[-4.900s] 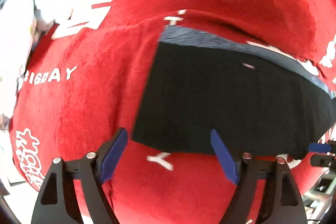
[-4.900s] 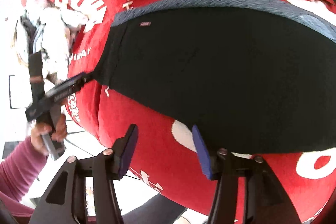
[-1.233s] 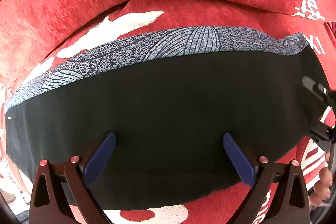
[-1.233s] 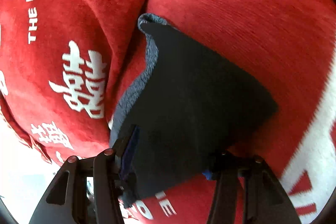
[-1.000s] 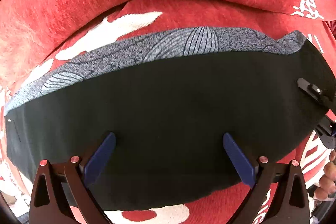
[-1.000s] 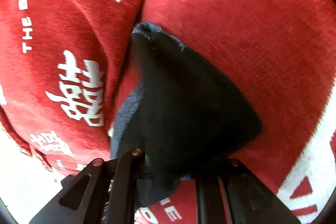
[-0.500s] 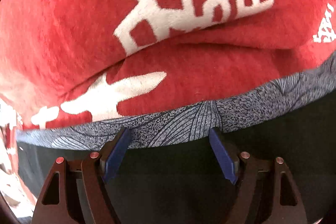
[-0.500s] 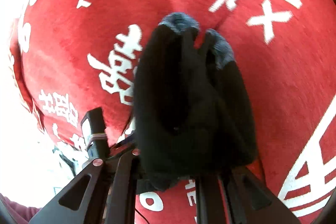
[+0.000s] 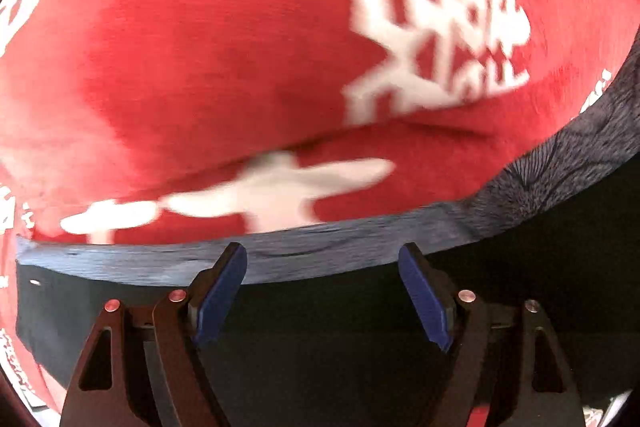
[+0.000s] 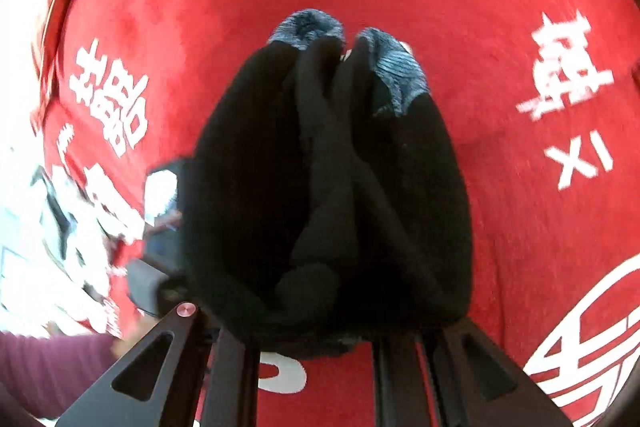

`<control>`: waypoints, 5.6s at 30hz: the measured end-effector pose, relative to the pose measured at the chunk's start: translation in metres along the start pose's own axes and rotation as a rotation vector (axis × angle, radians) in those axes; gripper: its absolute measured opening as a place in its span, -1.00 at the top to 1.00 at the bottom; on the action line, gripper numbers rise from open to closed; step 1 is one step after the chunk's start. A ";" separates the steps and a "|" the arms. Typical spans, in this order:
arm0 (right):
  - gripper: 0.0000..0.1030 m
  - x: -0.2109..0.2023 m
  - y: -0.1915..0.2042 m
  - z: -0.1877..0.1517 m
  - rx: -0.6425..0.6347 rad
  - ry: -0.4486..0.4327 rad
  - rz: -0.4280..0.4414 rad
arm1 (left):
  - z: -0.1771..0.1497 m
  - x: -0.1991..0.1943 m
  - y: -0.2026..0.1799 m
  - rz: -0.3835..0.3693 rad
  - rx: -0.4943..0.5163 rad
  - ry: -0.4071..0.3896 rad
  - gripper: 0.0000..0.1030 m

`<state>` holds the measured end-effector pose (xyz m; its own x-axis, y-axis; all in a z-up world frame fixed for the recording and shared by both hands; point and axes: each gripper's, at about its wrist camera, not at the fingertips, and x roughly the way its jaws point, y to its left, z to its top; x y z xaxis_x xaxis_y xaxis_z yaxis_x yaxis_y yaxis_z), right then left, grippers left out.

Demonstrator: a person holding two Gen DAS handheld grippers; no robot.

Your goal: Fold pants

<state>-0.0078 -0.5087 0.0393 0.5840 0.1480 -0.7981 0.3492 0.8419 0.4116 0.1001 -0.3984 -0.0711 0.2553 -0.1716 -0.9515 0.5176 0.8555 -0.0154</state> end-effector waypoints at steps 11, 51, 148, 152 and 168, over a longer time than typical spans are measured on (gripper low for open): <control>0.22 0.147 0.171 -0.057 -0.349 0.187 -0.229 | -0.068 -0.026 0.186 0.114 -0.175 0.077 -0.55; 0.90 0.132 0.036 -0.108 0.668 0.235 0.349 | -0.102 -0.047 0.133 -0.320 0.011 0.117 0.38; -0.20 0.178 0.216 -0.075 -0.218 0.497 -0.162 | -0.152 -0.051 0.263 0.086 -0.246 0.169 -0.68; -0.29 0.182 0.219 -0.076 -0.220 0.499 -0.172 | -0.154 -0.053 0.268 0.034 -0.278 0.159 -0.97; -0.55 0.191 0.234 -0.083 -0.284 0.523 -0.251 | -0.163 -0.045 0.290 0.034 -0.318 0.194 -1.00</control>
<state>0.1245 -0.2404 -0.0539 0.0507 0.1019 -0.9935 0.1787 0.9778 0.1094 0.1051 -0.0628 -0.0827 0.0925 -0.0702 -0.9932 0.2242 0.9734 -0.0479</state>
